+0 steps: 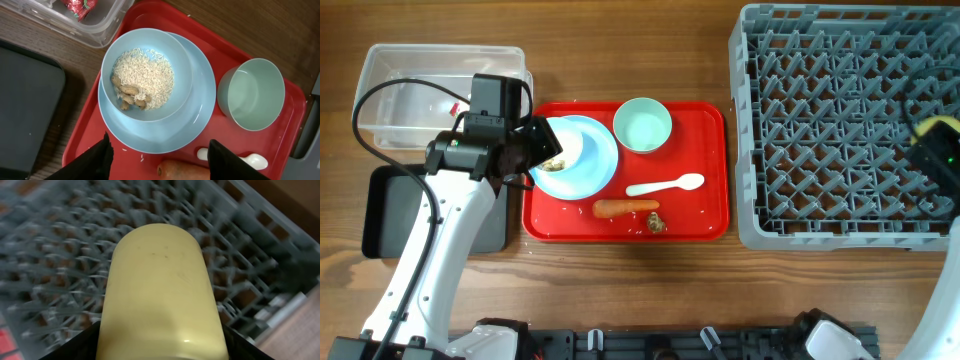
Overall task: Sort waste into correct bins and load items into the dishwasher rack
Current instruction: 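Place the yellow cup upside down in the rack with the right gripper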
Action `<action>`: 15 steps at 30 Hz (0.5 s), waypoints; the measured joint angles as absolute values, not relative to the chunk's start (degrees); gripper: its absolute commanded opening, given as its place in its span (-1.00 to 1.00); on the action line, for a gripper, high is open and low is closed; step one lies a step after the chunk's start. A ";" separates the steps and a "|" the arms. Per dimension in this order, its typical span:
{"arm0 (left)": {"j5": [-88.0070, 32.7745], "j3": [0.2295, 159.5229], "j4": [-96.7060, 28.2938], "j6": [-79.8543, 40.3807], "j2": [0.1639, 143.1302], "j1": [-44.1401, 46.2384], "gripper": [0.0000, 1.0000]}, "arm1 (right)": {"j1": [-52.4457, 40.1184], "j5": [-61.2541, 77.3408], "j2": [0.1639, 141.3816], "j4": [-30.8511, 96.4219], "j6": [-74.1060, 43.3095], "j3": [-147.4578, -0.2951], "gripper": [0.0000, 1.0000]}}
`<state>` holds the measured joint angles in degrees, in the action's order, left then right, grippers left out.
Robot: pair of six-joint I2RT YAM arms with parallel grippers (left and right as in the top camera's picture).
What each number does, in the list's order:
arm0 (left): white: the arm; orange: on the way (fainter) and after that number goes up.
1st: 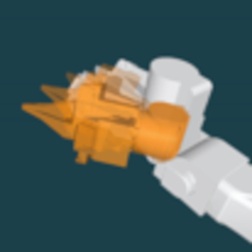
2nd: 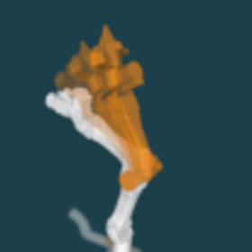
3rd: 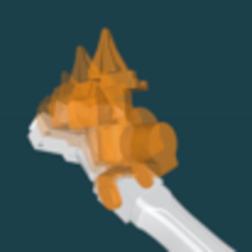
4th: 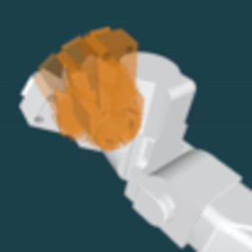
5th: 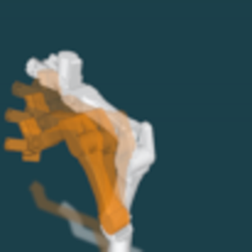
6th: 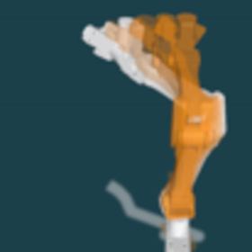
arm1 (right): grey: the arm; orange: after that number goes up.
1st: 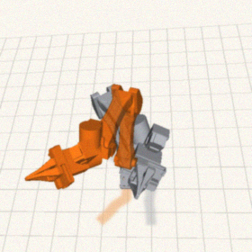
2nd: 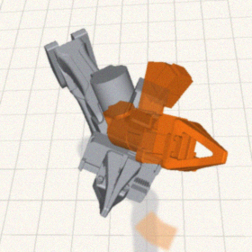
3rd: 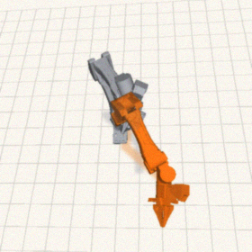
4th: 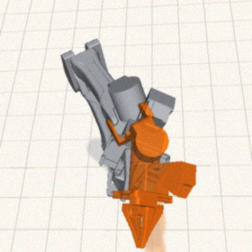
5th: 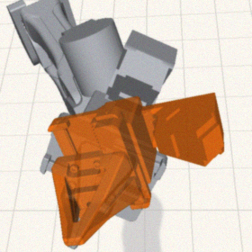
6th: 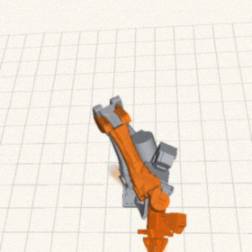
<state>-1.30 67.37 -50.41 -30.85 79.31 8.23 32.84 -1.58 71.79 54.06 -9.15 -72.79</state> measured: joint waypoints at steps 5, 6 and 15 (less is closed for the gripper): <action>-1.30 67.37 -50.41 -30.68 79.31 8.23 0.24 | 35.94 -2.13 77.21 54.68 -11.20 -72.82 -0.17; -1.28 67.37 -50.41 -30.68 79.31 8.23 0.25 | 36.27 -2.22 78.59 54.78 -11.64 -72.82 -0.16; -1.10 67.37 -50.63 -30.68 79.31 8.23 0.25 | 36.60 -2.44 88.14 53.58 -12.64 -72.82 0.35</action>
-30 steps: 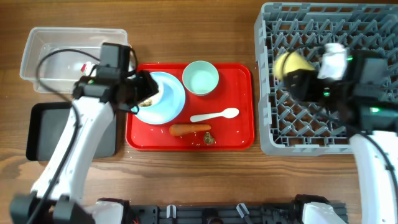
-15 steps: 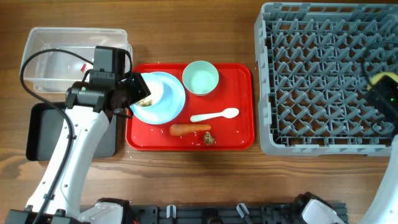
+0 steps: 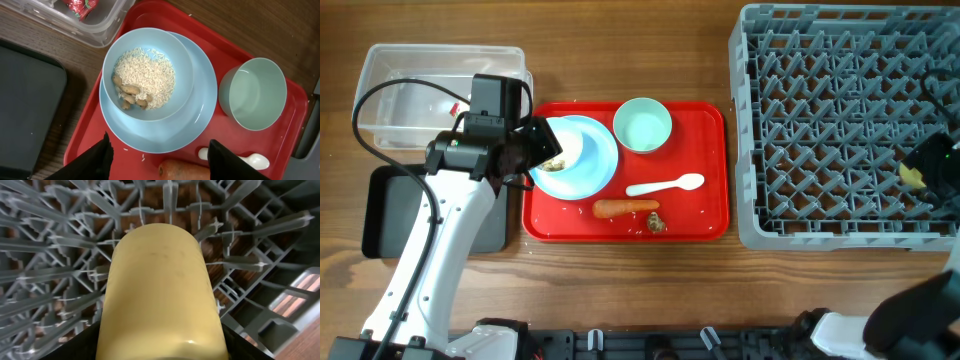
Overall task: Sort waste into correct bins and load items into the dishwasher rack
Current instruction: 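Place the yellow cup upside down in the rack with the right gripper, then grasp the mint-green bowl with the right gripper and lift it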
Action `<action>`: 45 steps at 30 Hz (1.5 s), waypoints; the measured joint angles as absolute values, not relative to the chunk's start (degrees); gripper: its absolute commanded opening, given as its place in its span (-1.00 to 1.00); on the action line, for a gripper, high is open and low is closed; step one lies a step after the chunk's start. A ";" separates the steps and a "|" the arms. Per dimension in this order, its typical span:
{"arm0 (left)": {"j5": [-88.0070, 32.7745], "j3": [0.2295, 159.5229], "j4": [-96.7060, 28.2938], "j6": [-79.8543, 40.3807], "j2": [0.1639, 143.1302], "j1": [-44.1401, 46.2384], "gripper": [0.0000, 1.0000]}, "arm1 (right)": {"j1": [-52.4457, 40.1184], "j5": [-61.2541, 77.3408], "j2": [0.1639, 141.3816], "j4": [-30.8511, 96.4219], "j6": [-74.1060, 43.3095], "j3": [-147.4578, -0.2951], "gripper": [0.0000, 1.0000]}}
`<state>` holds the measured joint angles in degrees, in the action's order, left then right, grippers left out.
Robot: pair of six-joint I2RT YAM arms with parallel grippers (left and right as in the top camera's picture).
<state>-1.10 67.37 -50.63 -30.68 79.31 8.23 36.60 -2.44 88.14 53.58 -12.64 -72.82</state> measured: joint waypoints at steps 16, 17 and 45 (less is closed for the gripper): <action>-1.10 67.37 -50.85 -30.68 79.31 8.23 0.32 | 36.40 16.49 88.25 52.45 -9.80 -73.28 0.89; -1.10 67.37 -50.85 -30.68 79.31 8.23 0.32 | 35.99 18.59 87.09 51.79 -9.15 -73.38 0.86; 2.76 67.37 -56.40 -30.65 79.26 8.23 0.51 | -24.49 2.68 108.22 26.83 -25.87 -75.18 0.15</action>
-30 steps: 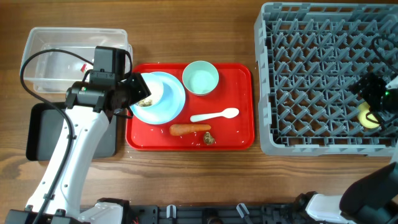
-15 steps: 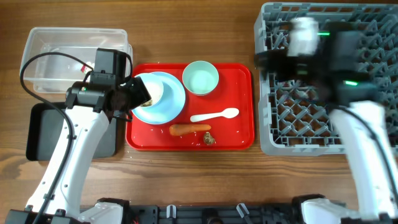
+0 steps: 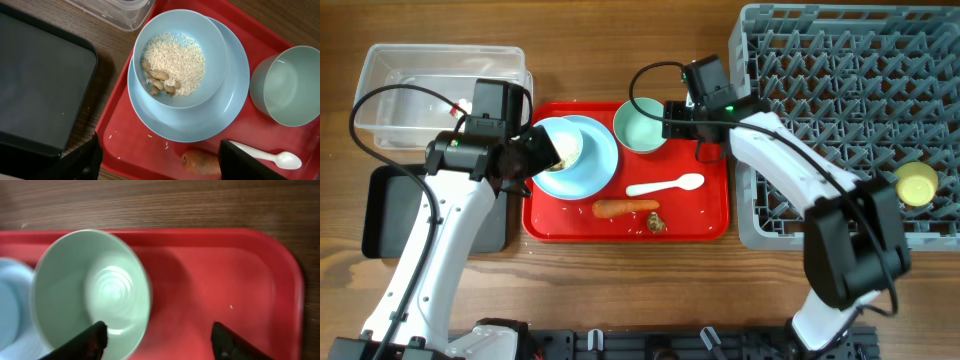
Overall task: Sort waste into correct bins and load items into the dishwasher rack
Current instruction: 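Grasp the mint-green bowl with the right gripper and lift it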
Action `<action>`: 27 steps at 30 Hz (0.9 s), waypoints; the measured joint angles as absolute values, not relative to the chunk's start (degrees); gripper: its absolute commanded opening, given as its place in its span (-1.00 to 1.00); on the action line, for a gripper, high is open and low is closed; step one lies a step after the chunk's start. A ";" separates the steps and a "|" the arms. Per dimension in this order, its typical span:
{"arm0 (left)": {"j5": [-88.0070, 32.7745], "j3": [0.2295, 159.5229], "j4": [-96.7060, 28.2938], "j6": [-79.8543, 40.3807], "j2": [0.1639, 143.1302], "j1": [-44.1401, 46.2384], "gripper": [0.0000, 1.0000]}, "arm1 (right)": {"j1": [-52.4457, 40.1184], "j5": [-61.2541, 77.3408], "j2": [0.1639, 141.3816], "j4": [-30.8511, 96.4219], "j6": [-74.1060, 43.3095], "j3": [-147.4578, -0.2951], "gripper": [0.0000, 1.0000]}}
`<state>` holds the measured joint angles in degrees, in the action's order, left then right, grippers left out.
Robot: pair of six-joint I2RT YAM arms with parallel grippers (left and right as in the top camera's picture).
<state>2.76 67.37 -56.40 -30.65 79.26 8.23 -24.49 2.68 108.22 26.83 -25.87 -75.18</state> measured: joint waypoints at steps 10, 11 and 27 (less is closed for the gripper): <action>2.76 67.37 -56.40 -30.65 79.26 8.23 0.51 | -24.49 2.46 113.91 25.17 -32.56 -75.16 -0.71; 2.76 67.37 -56.42 -30.65 79.26 8.23 0.51 | -24.49 2.46 113.91 25.10 -32.47 -75.16 -0.78; 2.76 67.37 -56.42 -30.65 79.26 8.23 0.52 | -19.07 -0.91 100.27 31.75 -24.51 -75.13 -0.91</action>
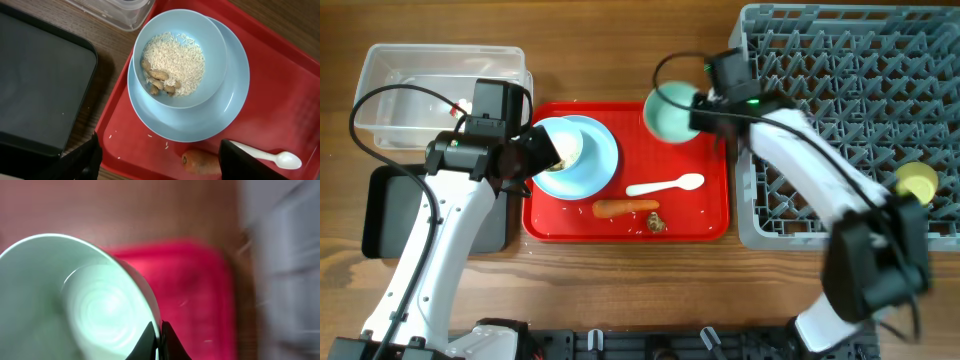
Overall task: Sort waste into correct bins and load items into the dishwasher rack
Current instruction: 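Grasp the mint-green bowl with the right gripper and lift it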
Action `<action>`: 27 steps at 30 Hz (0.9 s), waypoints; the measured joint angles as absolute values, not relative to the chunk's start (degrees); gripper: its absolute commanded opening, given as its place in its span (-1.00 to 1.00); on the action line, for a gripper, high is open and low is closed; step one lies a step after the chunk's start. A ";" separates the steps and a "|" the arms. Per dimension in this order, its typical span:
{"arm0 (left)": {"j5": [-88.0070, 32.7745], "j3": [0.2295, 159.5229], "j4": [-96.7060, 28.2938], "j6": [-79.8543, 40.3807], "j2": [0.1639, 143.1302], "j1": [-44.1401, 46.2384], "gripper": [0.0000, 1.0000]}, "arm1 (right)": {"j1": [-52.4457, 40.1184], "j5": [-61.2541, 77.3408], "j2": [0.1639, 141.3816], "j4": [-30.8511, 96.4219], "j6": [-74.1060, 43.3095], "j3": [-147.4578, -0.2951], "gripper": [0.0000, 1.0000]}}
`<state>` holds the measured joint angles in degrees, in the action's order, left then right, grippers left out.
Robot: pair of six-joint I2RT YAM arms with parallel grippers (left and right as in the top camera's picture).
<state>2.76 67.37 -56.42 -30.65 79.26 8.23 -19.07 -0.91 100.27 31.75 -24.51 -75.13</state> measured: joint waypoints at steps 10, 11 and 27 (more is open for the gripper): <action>2.76 67.37 -56.42 -30.65 79.26 8.23 0.52 | -5.87 -24.01 76.16 26.70 -4.21 -75.59 -0.91; 2.76 67.37 -56.40 -30.65 79.26 8.23 0.52 | -4.82 -26.52 76.18 26.48 -2.39 -75.59 -0.91; 2.76 67.37 -56.40 -30.65 79.26 8.23 0.53 | 0.84 -44.71 97.01 22.61 10.85 -75.57 -0.91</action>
